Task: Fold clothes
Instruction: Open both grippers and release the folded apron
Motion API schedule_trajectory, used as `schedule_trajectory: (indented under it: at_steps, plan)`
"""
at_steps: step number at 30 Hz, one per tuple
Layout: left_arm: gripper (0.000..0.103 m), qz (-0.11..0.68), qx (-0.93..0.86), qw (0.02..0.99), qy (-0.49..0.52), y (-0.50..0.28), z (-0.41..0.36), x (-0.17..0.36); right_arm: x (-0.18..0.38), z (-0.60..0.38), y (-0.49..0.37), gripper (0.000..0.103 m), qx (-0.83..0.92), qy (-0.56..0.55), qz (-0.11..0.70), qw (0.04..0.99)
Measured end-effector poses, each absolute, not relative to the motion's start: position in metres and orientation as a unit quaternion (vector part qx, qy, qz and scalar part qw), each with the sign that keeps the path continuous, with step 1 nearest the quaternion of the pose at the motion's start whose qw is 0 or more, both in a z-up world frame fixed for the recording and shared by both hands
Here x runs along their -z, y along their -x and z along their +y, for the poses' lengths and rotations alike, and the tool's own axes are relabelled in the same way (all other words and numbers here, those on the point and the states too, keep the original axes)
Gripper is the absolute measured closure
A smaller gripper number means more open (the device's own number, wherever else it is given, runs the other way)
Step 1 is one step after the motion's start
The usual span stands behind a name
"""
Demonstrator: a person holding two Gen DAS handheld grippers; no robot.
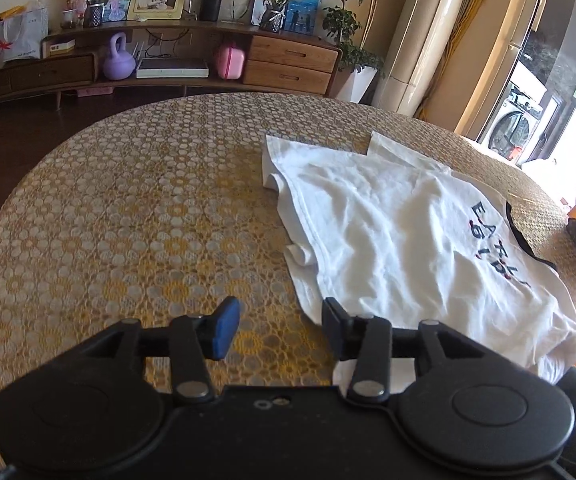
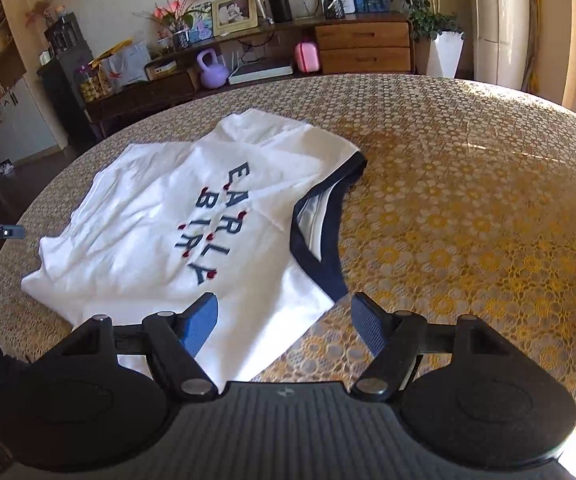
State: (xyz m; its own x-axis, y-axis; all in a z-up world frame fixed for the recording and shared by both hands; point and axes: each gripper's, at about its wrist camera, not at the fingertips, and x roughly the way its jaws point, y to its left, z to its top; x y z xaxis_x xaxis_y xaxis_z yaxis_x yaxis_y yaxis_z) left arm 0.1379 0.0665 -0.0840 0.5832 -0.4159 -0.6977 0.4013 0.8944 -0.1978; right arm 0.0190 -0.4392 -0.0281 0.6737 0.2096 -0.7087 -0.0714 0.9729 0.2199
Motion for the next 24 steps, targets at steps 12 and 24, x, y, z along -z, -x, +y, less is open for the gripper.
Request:
schedule_trajectory:
  at_steps: [12, 24]
  plan:
    - [0.0, 0.384, 0.229, 0.894, 0.02, -0.279, 0.002, 0.081, 0.044, -0.456, -0.142, 0.03, -0.079, -0.054, 0.398, 0.913]
    - [0.0, 0.444, 0.237, 0.861, 0.068, -0.359, -0.028, 0.111, 0.053, -0.466, -0.223, 0.03, -0.072, -0.014, 0.397, 0.915]
